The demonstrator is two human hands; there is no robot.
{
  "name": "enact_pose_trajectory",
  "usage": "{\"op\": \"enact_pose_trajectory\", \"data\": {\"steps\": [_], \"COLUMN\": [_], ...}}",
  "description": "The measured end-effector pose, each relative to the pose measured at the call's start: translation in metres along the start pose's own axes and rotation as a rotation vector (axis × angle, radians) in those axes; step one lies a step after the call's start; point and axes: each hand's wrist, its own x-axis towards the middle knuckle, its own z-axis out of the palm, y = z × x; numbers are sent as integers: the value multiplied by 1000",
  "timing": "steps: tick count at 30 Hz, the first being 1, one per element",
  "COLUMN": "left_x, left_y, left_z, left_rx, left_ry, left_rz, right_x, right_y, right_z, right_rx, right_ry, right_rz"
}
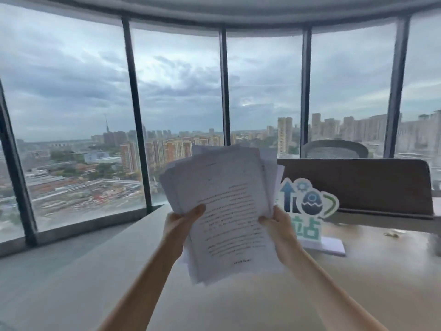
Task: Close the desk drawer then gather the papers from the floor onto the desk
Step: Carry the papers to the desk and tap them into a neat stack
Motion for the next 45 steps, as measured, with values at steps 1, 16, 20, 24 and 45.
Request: {"op": "enact_pose_trajectory", "data": {"steps": [1, 16, 20, 24, 45], "left_x": [3, 52, 40, 28, 12], "left_y": [-10, -77, -68, -65, -102], "left_z": [2, 27, 28, 30, 20], "left_rx": [4, 68, 72, 33, -96], "left_ry": [0, -135, -193, -235, -381], "left_rz": [-10, 94, 143, 211, 54], "right_x": [1, 39, 29, 15, 14], "right_y": [8, 69, 53, 41, -27], "right_z": [-3, -25, -30, -32, -29], "right_rx": [-9, -76, -80, -49, -381], "right_ry": [5, 63, 29, 3, 45], "right_rz": [18, 29, -11, -89, -595]}}
